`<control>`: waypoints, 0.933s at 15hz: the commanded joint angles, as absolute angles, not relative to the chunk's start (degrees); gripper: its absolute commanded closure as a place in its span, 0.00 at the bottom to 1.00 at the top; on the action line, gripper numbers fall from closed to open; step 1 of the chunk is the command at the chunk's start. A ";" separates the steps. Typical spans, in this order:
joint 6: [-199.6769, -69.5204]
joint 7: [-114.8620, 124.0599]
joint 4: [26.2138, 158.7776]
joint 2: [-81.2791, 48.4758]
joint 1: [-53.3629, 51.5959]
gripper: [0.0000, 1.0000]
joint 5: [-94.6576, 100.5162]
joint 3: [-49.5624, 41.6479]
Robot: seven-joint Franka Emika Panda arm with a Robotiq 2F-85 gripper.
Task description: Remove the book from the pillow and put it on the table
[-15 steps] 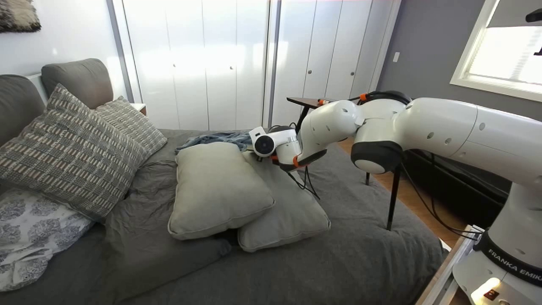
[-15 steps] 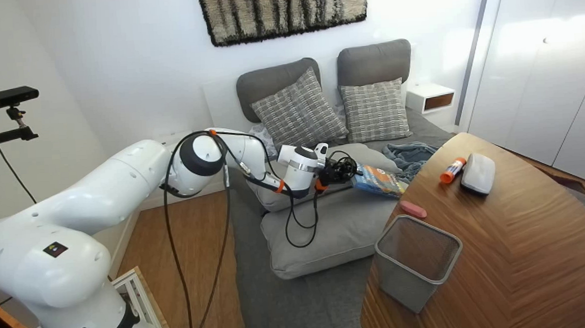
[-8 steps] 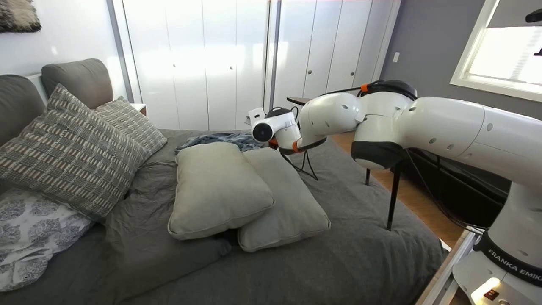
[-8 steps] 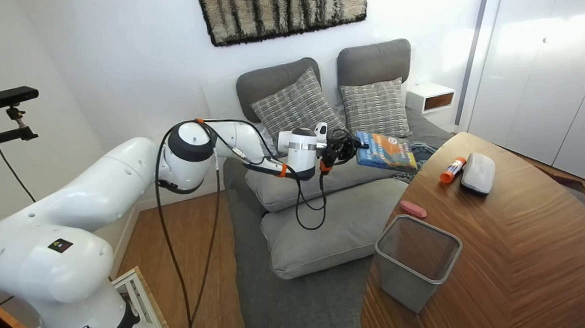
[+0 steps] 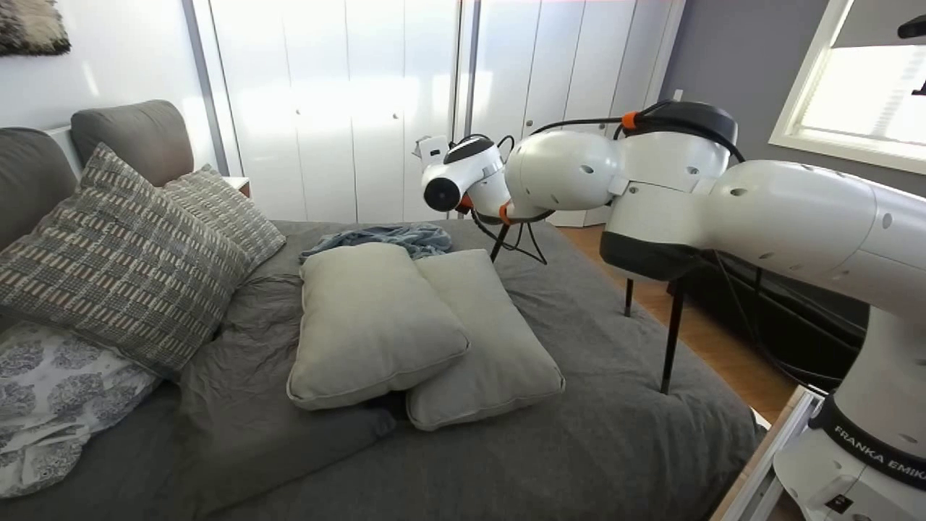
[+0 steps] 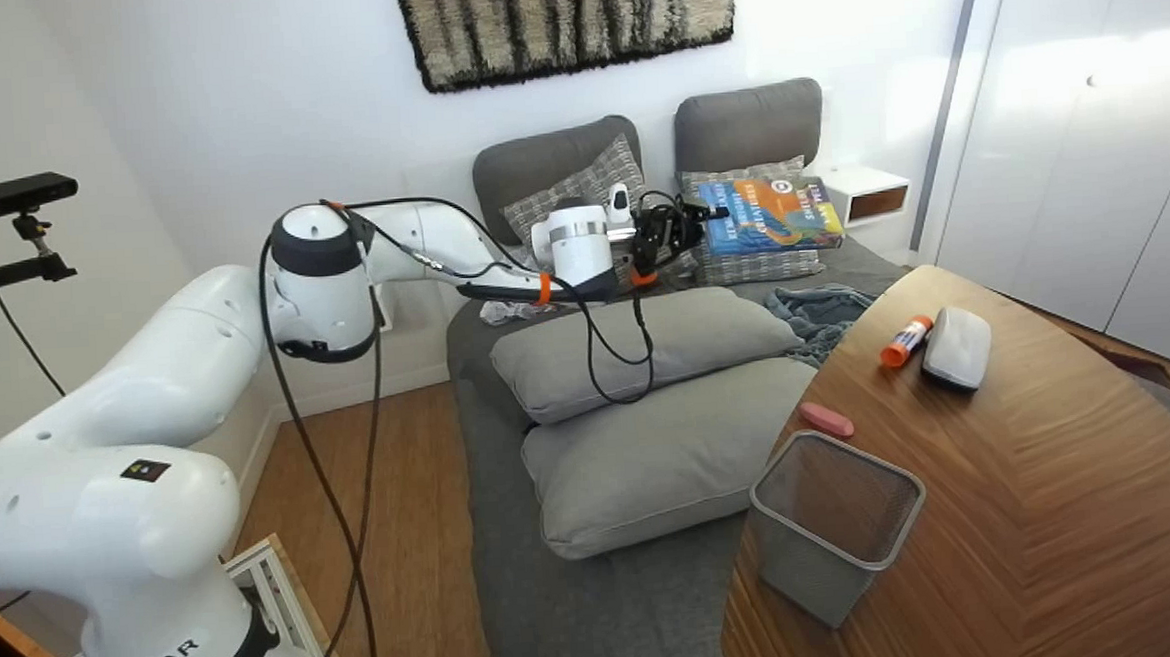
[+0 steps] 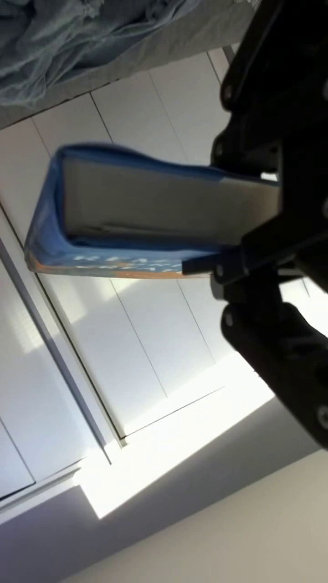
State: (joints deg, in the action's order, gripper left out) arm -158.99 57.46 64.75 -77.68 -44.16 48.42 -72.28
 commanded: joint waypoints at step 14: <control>-153.33 44.73 108.05 -61.77 -60.08 0.89 50.11 -86.71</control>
State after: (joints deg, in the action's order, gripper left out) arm -156.13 48.09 105.36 -63.59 -57.09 48.69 -83.54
